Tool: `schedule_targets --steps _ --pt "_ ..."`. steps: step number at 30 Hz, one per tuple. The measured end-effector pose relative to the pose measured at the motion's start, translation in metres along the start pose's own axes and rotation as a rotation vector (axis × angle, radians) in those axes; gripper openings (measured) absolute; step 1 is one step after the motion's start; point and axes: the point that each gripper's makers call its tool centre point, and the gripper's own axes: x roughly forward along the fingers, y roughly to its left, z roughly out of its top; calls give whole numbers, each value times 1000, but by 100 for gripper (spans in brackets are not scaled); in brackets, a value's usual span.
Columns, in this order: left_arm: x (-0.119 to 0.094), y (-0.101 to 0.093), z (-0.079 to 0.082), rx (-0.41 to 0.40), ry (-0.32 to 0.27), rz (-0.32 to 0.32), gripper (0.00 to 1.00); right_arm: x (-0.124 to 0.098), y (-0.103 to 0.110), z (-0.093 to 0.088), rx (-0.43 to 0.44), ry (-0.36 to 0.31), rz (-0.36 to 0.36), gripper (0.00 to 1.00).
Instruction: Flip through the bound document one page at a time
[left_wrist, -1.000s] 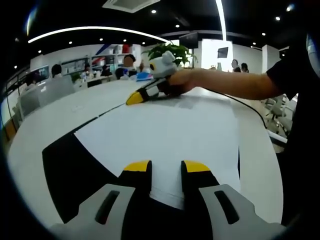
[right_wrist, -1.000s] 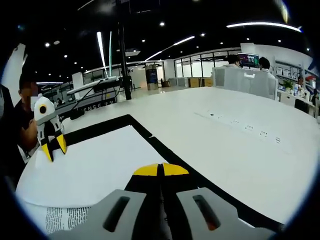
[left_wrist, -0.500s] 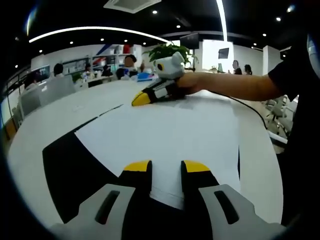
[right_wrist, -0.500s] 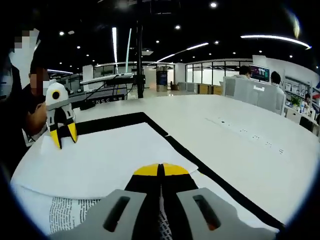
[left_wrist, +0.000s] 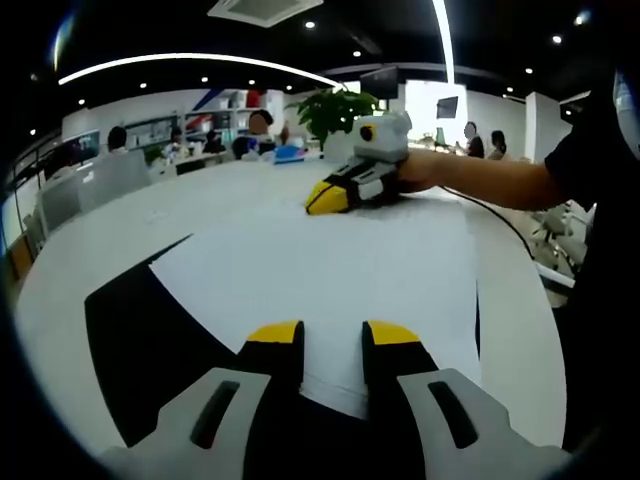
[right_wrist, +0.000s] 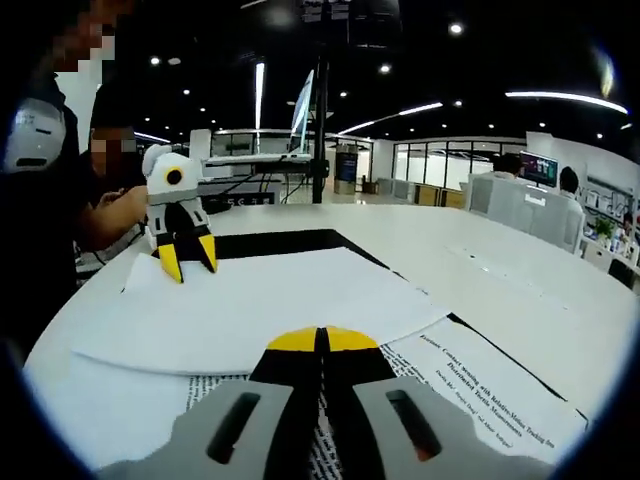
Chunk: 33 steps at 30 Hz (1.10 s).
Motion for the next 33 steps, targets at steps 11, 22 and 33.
schedule_targets --steps 11,22,33 --pt "0 1 0 -2 11 -5 25 -16 50 -3 -9 -7 101 2" --pt "0 0 -1 -3 7 -14 25 -30 92 -10 -55 19 117 2" --pt "0 0 -1 -9 4 -25 23 -40 122 -13 -57 42 111 2"
